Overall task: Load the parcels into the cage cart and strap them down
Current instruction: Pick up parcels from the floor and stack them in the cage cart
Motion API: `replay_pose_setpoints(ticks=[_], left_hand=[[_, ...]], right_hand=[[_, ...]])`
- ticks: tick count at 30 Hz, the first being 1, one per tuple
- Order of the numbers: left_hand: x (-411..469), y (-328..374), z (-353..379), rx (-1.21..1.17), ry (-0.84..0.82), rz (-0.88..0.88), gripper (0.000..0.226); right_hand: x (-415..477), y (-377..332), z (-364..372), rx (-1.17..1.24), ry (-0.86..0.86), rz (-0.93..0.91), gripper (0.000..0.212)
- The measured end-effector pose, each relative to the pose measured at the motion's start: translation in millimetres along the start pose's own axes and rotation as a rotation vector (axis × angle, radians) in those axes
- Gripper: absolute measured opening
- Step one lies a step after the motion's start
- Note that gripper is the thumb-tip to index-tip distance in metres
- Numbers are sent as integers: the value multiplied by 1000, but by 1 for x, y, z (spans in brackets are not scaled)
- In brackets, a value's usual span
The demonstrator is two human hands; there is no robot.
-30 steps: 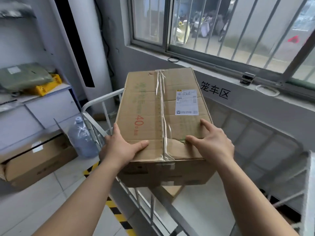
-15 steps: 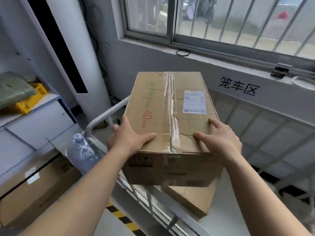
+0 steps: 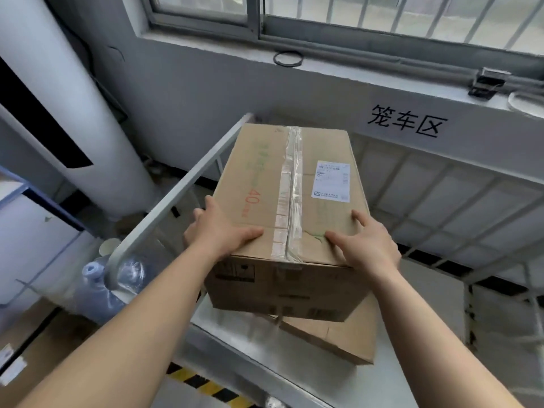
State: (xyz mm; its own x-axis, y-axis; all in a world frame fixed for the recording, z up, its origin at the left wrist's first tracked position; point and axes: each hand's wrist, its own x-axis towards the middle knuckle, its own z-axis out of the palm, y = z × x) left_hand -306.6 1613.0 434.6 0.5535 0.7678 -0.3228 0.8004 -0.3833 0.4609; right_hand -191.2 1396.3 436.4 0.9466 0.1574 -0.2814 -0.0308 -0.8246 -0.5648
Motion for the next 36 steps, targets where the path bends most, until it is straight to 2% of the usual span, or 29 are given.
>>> replay_pose_setpoints(ticks=[9,19,29,36], left_hand=[[103,-36,41,86,-152,-55,121],[224,-88,106,177,-275,-33,121],[292,-148,174,220,-340,38,112],[319,-179,211,126,-369,18,111]], right_hand=[[55,-8,99,-55,-74,146,74],[101,-3,221,-13,-63,334,74],[120,23,321,73,-53,434,79],[136,45,371,92,-69,434,83]])
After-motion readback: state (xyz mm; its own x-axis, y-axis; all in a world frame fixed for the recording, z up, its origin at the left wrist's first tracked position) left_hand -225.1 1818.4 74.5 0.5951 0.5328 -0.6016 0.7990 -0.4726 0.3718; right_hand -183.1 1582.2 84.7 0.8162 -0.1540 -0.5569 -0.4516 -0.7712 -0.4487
